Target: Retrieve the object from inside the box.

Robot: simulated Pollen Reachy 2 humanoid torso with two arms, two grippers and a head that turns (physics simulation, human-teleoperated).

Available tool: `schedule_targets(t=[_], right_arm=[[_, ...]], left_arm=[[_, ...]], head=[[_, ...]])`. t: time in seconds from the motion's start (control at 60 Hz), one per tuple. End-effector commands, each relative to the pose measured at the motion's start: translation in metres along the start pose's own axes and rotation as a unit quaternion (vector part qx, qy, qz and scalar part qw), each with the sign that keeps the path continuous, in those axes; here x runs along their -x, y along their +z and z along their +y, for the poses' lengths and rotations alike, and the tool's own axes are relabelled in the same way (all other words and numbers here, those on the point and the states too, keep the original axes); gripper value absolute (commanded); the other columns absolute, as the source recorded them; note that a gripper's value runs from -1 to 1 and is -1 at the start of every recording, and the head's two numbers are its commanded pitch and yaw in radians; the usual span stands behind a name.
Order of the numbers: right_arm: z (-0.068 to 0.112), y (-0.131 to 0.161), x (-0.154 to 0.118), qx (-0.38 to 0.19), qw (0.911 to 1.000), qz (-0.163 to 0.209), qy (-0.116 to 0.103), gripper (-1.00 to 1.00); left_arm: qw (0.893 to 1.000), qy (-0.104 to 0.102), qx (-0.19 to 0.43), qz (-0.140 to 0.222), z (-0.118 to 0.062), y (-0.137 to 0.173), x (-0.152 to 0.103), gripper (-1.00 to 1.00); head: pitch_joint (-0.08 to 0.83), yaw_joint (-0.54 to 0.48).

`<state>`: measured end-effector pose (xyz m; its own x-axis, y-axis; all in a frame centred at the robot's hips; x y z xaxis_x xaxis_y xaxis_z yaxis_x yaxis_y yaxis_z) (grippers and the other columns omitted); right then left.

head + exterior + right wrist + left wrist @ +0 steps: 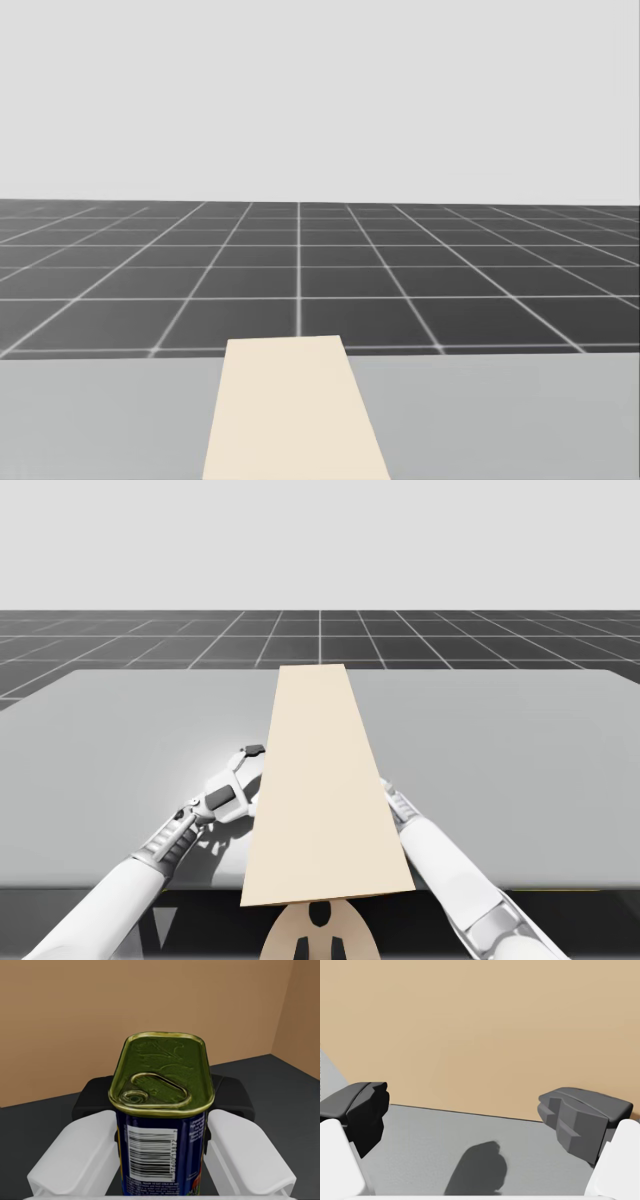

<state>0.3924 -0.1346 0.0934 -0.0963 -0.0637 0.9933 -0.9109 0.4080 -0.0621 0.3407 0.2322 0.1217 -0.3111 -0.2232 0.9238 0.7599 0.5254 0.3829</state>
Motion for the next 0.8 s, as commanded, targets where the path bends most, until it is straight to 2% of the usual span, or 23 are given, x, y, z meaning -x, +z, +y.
schedule_targets(t=[0.017, 0.033, 0.05, 0.1, 0.183, 0.333, 0.5, 0.6, 0.717, 0.733, 0.8], right_arm=[[0.006, 0.045, 0.014, 0.052, 0.9985, 0.009, -0.018, 1.0], [0.004, 0.05, 0.013, 0.054, 0.9984, 0.008, -0.017, 1.0], [-0.002, 0.063, 0.01, 0.066, 0.9978, 0.008, -0.006, 1.0], [-0.008, 0.082, 0.006, 0.078, 0.9969, 0.009, -0.001, 1.0], [-0.023, 0.119, -0.006, 0.111, 0.9936, 0.009, 0.019, 1.0], [-0.044, 0.16, -0.028, 0.159, 0.986, -0.003, 0.051, 1.0], [-0.06, 0.182, -0.049, 0.199, 0.9769, -0.019, 0.077, 1.0], [-0.076, 0.189, -0.066, 0.229, 0.9681, -0.03, 0.097, 1.0], [-0.095, 0.19, -0.092, 0.261, 0.9571, -0.042, 0.118, 1.0], [-0.102, 0.189, -0.104, 0.272, 0.9532, -0.051, 0.121, 1.0], [-0.112, 0.188, -0.124, 0.288, 0.9466, -0.057, 0.133, 1.0]], left_arm=[[1.0, 0.004, 0.001, 0.002, -0.003, -0.002, 0.002, -1.0], [1.0, 0.004, 0.001, 0.002, -0.003, -0.001, 0.002, -1.0], [1.0, 0.005, -0.001, 0.001, -0.002, -0.001, 0.002, -1.0], [1.0, 0.005, -0.003, 0.0, -0.001, -0.001, 0.002, -1.0], [1.0, 0.006, -0.007, 0.0, 0.001, -0.001, 0.002, -1.0], [1.0, 0.008, -0.012, -0.003, 0.004, 0.002, 0.002, -1.0], [1.0, 0.01, -0.015, -0.005, 0.006, 0.003, 0.002, -1.0], [1.0, 0.009, -0.016, -0.005, 0.007, 0.004, 0.002, -1.0], [1.0, 0.01, -0.019, -0.005, 0.009, 0.005, 0.002, -1.0], [1.0, 0.01, -0.021, -0.005, 0.009, 0.005, 0.002, -1.0], [1.0, 0.01, -0.024, -0.005, 0.011, 0.006, 0.002, -1.0]], head=[[0.056, -0.05], [0.056, -0.05], [0.055, -0.05], [0.056, -0.04], [0.058, -0.04], [0.056, -0.04], [0.052, -0.03], [0.048, -0.03], [0.047, -0.03], [0.046, -0.03], [0.045, -0.03]])
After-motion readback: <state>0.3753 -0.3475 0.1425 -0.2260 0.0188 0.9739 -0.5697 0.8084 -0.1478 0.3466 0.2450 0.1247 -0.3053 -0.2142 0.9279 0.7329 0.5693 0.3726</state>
